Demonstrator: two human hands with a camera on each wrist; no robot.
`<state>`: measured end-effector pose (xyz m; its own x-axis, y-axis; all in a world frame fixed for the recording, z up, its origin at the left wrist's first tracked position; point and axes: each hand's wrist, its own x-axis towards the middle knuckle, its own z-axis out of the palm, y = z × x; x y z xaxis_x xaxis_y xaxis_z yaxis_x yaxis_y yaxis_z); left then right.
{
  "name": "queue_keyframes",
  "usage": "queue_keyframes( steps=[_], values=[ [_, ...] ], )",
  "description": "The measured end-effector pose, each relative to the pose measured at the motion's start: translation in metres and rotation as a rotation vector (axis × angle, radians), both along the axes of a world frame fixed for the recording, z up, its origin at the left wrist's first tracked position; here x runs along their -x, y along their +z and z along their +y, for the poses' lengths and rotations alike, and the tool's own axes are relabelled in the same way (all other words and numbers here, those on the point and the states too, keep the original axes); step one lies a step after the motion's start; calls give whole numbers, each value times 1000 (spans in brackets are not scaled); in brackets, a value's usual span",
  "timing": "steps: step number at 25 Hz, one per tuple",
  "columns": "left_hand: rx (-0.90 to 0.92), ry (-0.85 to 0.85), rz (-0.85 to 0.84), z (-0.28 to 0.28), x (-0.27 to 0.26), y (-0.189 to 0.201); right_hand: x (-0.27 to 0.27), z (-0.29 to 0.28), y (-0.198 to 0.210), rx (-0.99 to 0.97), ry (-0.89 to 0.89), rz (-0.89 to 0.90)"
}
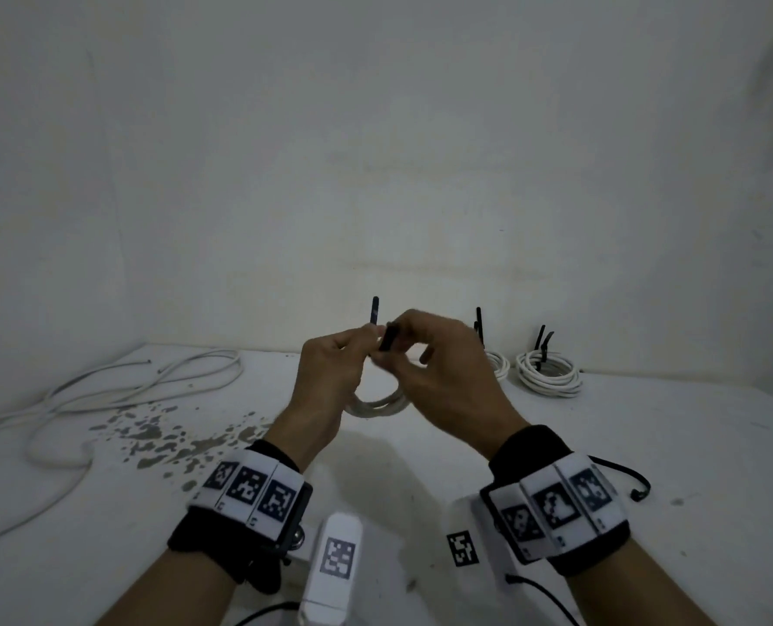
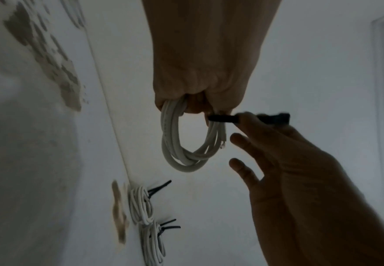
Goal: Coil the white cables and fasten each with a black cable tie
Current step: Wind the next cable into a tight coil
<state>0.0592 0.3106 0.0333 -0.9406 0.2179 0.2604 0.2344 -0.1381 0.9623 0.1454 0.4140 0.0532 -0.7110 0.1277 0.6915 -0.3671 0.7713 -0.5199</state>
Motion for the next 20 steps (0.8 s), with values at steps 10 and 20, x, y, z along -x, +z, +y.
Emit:
queue_keyframes(
  steps=[10, 20],
  values=[
    [91, -141, 208, -5, -4, 10, -6, 5, 11, 451, -9, 49],
    [103, -99, 285, -7, -7, 13, -5, 6, 9, 396, -6, 24]
  ],
)
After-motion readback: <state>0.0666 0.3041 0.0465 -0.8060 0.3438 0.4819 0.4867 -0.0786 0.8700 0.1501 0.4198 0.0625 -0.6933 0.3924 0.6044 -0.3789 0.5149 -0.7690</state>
